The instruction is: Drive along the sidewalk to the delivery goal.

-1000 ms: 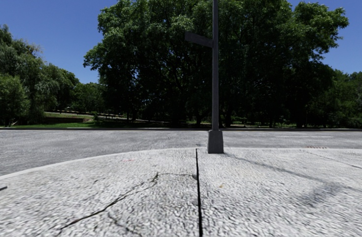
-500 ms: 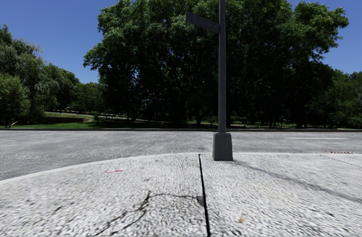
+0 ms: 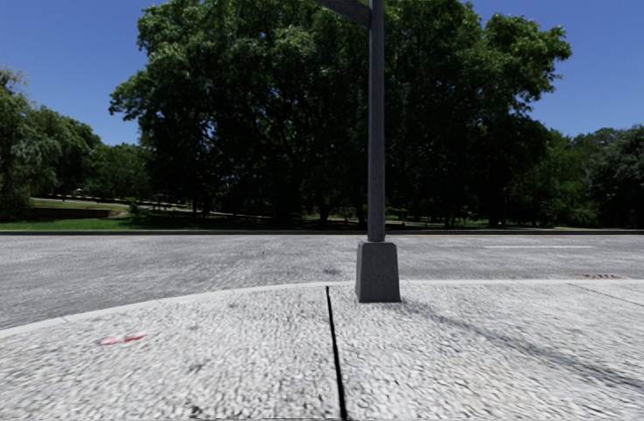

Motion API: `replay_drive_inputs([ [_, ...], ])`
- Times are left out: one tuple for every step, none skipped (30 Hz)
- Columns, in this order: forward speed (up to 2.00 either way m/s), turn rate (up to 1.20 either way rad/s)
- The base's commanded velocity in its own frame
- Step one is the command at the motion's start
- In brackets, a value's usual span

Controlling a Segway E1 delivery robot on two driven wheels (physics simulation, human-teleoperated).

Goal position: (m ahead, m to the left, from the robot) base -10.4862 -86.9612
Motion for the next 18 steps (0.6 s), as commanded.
replay_drive_inputs([
  [1.35, -0.29],
  [1.35, -0.23],
  [1.35, -0.22],
  [1.35, -0.65],
  [1.35, -0.89],
  [1.35, -1.00],
  [1.35, -1.10],
  [1.35, -1.16],
  [1.35, -1.18],
  [1.35, -0.78],
  [1.35, -0.22],
  [1.35, -0.05],
  [1.35, 0.00],
  [1.35, -0.32],
  [1.35, -0.85],
  [1.35, -1.20],
  [1.35, -1.20],
  [1.35, -1.20],
])
